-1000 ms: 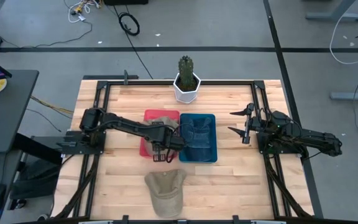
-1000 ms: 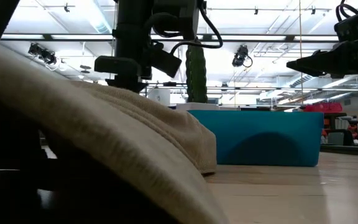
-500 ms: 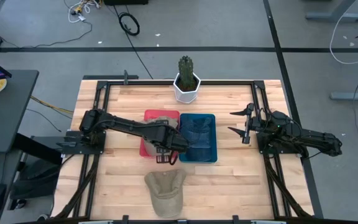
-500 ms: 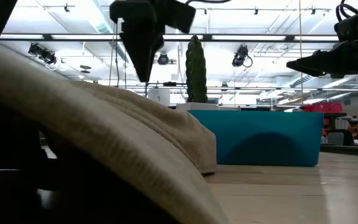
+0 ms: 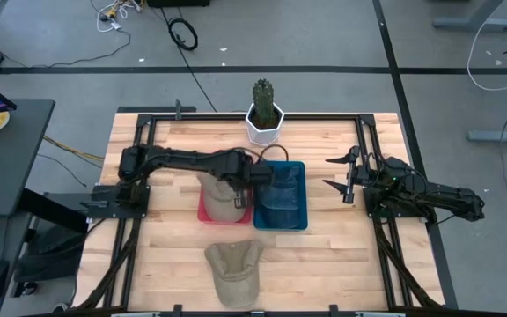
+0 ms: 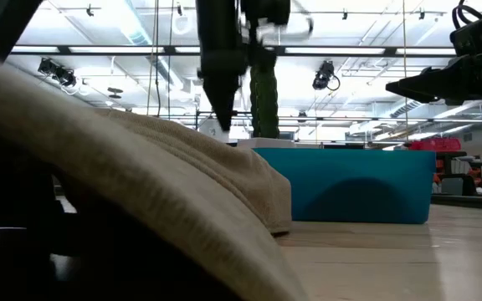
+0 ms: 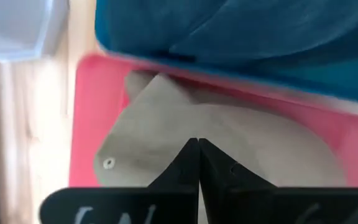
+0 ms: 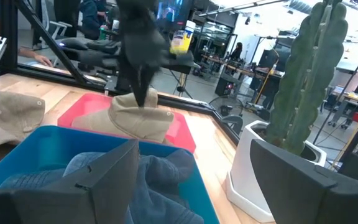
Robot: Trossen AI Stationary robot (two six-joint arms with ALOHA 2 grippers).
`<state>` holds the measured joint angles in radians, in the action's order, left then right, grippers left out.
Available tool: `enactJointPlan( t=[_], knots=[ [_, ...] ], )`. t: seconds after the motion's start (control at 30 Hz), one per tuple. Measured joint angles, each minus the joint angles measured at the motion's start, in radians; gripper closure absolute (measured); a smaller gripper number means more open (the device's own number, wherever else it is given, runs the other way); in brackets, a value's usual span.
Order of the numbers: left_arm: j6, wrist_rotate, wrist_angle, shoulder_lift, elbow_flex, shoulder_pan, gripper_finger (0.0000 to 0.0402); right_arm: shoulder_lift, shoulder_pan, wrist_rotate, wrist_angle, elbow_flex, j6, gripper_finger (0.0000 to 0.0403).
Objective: Pick & Place hat
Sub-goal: Put the left brown cap into the pink bin
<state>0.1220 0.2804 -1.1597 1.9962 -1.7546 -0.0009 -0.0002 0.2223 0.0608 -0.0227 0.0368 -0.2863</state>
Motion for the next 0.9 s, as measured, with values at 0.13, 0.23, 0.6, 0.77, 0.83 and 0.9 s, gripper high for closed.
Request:
enactJointPlan(
  t=[0.13,0.23,0.6,0.77,0.83,0.9],
  knots=[
    [0.008,-0.019,0.086,0.003,0.114,0.055,0.04,0.0,0.0,0.0,0.0,0.0,0.0,0.0091],
    [0.031,-0.043,0.129,0.007,0.203,0.08,0.04,0.0,0.0,0.0,0.0,0.0,0.0,0.0091],
    [0.024,-0.082,0.298,0.025,0.324,0.076,0.04,0.0,0.0,0.0,0.0,0.0,0.0,0.0091],
    [0.023,-0.019,0.197,0.026,0.213,0.048,0.04,0.0,0.0,0.0,0.0,0.0,0.0,0.0091],
    [0.026,0.008,0.129,0.026,0.154,0.037,0.04,0.0,0.0,0.0,0.0,0.0,0.0,0.0091],
    [0.048,0.05,0.041,0.026,0.091,0.022,0.04,0.0,0.0,0.0,0.0,0.0,0.0,0.0091]
  ],
)
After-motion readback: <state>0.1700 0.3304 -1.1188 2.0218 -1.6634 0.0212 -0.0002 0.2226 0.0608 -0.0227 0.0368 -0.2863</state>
